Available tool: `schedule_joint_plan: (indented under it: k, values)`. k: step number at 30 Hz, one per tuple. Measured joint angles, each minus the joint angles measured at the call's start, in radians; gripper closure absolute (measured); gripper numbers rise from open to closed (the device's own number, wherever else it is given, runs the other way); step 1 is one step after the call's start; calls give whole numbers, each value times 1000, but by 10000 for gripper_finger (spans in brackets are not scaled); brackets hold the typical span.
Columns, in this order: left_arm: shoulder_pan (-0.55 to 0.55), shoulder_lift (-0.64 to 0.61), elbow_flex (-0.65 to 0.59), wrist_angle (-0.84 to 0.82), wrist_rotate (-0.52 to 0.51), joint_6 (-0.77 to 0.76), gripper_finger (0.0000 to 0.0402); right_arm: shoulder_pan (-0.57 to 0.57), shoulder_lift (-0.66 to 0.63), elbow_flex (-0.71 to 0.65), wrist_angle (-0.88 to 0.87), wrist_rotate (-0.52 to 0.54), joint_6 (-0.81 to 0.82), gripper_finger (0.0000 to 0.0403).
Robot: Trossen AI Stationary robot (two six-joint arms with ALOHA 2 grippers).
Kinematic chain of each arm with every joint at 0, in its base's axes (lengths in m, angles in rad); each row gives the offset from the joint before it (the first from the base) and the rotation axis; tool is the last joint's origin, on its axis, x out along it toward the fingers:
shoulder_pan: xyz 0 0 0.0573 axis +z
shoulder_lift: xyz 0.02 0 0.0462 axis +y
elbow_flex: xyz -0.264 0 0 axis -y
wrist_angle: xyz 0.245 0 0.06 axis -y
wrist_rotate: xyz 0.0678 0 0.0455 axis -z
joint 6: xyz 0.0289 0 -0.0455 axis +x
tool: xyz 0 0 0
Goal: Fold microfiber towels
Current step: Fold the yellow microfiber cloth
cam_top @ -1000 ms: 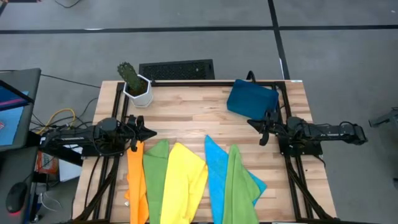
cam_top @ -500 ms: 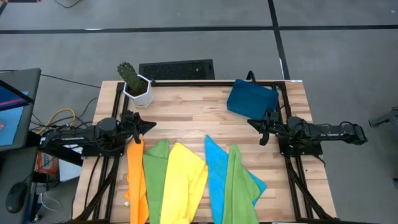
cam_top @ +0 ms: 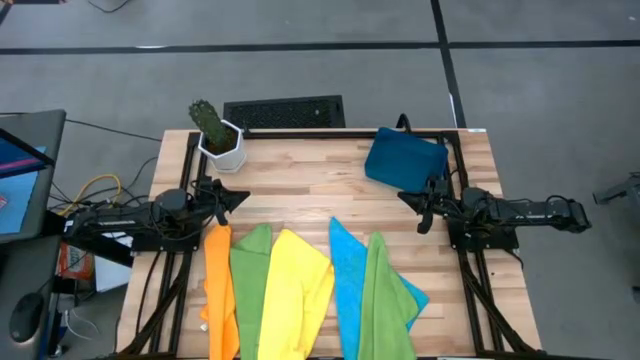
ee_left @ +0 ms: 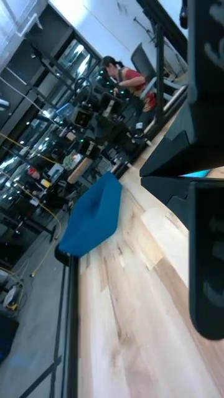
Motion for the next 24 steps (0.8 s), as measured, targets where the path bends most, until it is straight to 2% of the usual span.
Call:
schedule_joint_plan:
  k: [6, 10, 14, 16, 20, 24]
  values:
    - [0, 0, 0, -3, -10, 0, 401, -1, 0, 0, 0, 0, 0, 360]
    - [0, 0, 0, 13, -101, 2, 401, -1, 0, 0, 10, 1, -5, 360]
    - [0, 0, 0, 30, -123, 53, 380, -1, 0, 0, 11, 14, -5, 360]
    - [0, 0, 0, 79, -93, 62, 357, -1, 0, 0, 11, 16, -5, 356]
    - [0, 2, 0, 233, 43, 59, 301, -1, 0, 0, 7, 16, -6, 333]
    - [-4, 45, 3, 317, 101, 47, 250, -1, 0, 0, -11, 10, -7, 299]
